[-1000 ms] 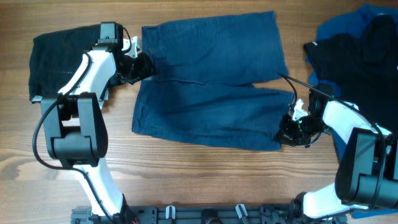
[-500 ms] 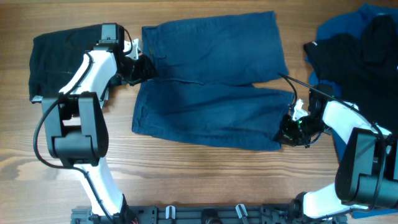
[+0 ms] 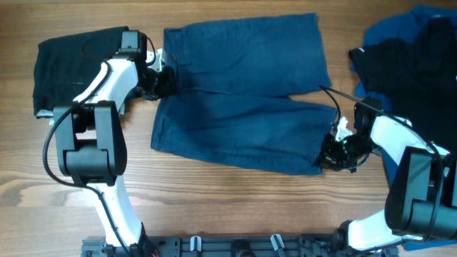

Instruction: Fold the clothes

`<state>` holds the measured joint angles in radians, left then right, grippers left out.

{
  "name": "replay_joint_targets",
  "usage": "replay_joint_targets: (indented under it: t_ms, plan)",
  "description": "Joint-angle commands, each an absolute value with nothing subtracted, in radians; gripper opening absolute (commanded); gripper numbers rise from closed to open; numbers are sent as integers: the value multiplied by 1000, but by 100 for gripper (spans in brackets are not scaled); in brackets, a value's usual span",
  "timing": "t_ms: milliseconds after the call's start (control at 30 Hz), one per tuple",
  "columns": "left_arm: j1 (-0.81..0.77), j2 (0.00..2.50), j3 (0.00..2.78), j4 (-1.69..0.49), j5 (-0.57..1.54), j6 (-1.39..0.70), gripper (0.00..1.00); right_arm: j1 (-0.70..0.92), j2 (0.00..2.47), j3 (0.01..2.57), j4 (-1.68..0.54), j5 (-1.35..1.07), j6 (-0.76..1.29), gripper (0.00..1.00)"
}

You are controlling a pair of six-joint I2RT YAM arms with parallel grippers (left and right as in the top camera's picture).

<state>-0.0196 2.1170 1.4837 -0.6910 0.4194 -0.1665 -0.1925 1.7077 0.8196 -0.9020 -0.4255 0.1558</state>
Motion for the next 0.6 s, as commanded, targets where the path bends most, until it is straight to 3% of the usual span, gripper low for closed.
replay_joint_targets:
  t_ms: [0, 200, 367, 400, 500, 567]
  plan:
    - [-22, 2127, 1483, -657, 360, -161, 4, -241, 1654, 837, -934, -416, 160, 4]
    - [-22, 2148, 1483, -619, 347, -162, 4, -288, 1516, 838, -974, -327, 249, 4]
    - [-22, 2159, 1483, -620, 351, -162, 15, -287, 1515, 834, -996, -322, 263, 4]
    - [-22, 2159, 1483, -622, 352, -162, 22, -287, 1515, 834, -1001, -322, 265, 7]
    - [-22, 2154, 1486, -620, 386, -162, 40, -288, 1515, 839, -1007, -318, 263, 33]
    - [-21, 2135, 1499, -620, 429, -162, 51, -288, 1514, 863, -1008, -313, 266, 45]
